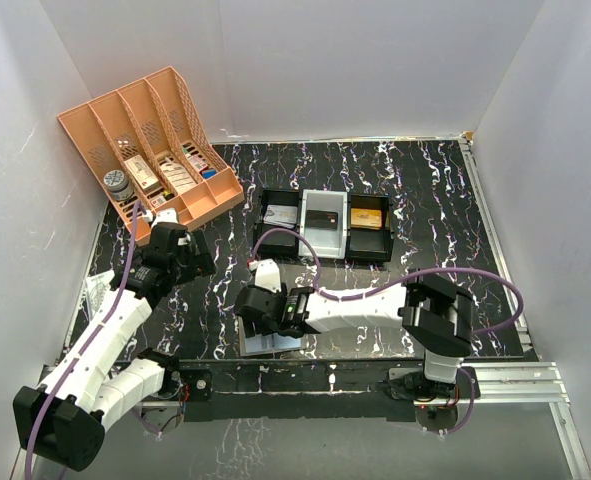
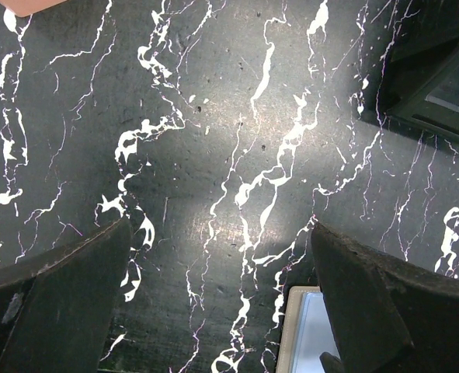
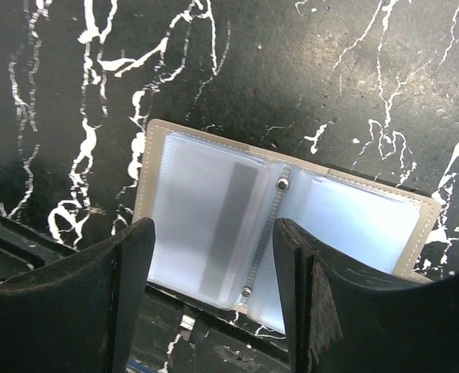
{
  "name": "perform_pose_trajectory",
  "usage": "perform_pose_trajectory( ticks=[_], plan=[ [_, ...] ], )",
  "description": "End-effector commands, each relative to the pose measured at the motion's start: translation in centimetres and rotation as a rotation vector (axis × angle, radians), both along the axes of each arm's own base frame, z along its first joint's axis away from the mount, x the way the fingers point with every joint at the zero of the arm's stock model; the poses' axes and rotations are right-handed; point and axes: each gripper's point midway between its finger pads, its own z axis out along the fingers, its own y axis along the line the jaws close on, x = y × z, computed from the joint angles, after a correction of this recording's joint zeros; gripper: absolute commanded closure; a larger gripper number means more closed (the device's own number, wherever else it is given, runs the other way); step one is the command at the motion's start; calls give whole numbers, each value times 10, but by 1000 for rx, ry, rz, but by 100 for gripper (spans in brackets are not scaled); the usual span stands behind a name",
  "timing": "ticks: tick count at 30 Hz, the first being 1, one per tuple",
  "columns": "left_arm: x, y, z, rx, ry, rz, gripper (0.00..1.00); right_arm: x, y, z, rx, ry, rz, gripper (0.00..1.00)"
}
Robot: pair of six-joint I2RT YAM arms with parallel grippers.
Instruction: Take the credit cards out of the card holder
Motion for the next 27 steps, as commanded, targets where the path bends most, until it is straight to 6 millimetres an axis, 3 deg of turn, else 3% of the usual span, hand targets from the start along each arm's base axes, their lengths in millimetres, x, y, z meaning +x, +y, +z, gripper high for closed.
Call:
perform_pose_trajectory(
  ticks=[1,13,20,23,27],
  plan=[
    [1,5,6,14,-7,25,1,8,10,9,3,-39,-19,39],
    [1,6,12,4,-36,30,1,3,24,3,-17,-8,-1,34],
    [0,6,13,3,-41,31,1,3,18,-27,-122,18,-15,33],
    [0,6,12,3,-36,29,1,2,12,-39,-176,28,-22,38],
    [0,5,12,2,-36,28,1,0,13,-36,-147,34,-15,46]
  ],
)
